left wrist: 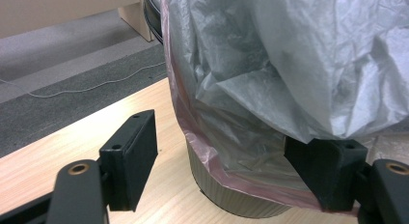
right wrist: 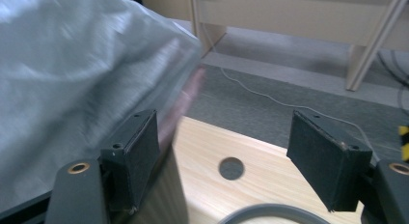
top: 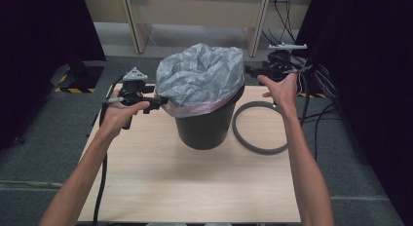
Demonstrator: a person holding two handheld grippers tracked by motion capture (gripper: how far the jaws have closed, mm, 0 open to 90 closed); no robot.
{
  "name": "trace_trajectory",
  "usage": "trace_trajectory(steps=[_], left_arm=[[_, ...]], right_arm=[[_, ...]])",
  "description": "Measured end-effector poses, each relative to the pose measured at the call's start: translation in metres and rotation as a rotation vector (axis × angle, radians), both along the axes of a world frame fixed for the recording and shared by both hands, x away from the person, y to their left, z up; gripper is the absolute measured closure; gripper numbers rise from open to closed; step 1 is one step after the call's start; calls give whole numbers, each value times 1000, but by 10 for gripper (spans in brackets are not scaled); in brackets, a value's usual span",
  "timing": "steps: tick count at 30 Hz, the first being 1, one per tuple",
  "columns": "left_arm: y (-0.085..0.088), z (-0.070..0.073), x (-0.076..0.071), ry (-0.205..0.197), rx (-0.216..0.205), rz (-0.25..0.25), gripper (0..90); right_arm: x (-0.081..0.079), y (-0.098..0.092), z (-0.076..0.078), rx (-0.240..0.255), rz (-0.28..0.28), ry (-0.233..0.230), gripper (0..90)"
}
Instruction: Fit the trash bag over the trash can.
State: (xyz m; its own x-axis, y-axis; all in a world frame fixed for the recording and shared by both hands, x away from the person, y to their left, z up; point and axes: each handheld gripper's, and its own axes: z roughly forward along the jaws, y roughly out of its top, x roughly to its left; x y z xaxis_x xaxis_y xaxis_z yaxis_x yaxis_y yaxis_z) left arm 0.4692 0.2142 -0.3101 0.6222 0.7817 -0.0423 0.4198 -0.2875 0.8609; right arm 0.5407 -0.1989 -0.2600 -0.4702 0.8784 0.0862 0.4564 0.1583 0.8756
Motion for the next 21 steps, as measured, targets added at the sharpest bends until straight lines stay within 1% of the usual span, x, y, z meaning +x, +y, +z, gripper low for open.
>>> trace_trajectory(steps=[3, 5, 6, 9, 11, 13, 14, 16, 17, 19, 21], left_arm=[[0, 0, 1, 1, -3, -1, 267], [0, -1, 1, 2, -3, -2, 267], [-1, -1, 1, 2, -3, -4, 268], [-1, -1, 2, 5, -4, -3, 267], [-1, -1, 2, 4, -3, -4, 268], [0, -2, 2, 5, -7, -5, 267], [0, -2, 2, 5, -7, -4, 267], [0, -2, 2, 5, -7, -3, 267], [0, -2, 2, 5, -7, -3, 267], [1, -2, 2, 5, -9, -1, 267], [1, -2, 2, 4, -9, -1, 267]], right_arm=[[3, 10, -1, -22, 28, 13, 333], [5, 16, -5, -42, 40, 31, 390], [6, 18, -6, -46, 45, 31, 423], [6, 23, -8, -38, 79, 40, 565], [6, 24, -6, -42, 102, 44, 680], [5, 25, -5, -32, 119, 55, 763], [4, 25, -4, -31, 130, 61, 789], [4, 25, -2, -30, 129, 59, 809], [3, 24, -1, -24, 127, 50, 899], [2, 22, 3, -46, 113, 44, 900], [1, 20, 2, -65, 113, 55, 900]])
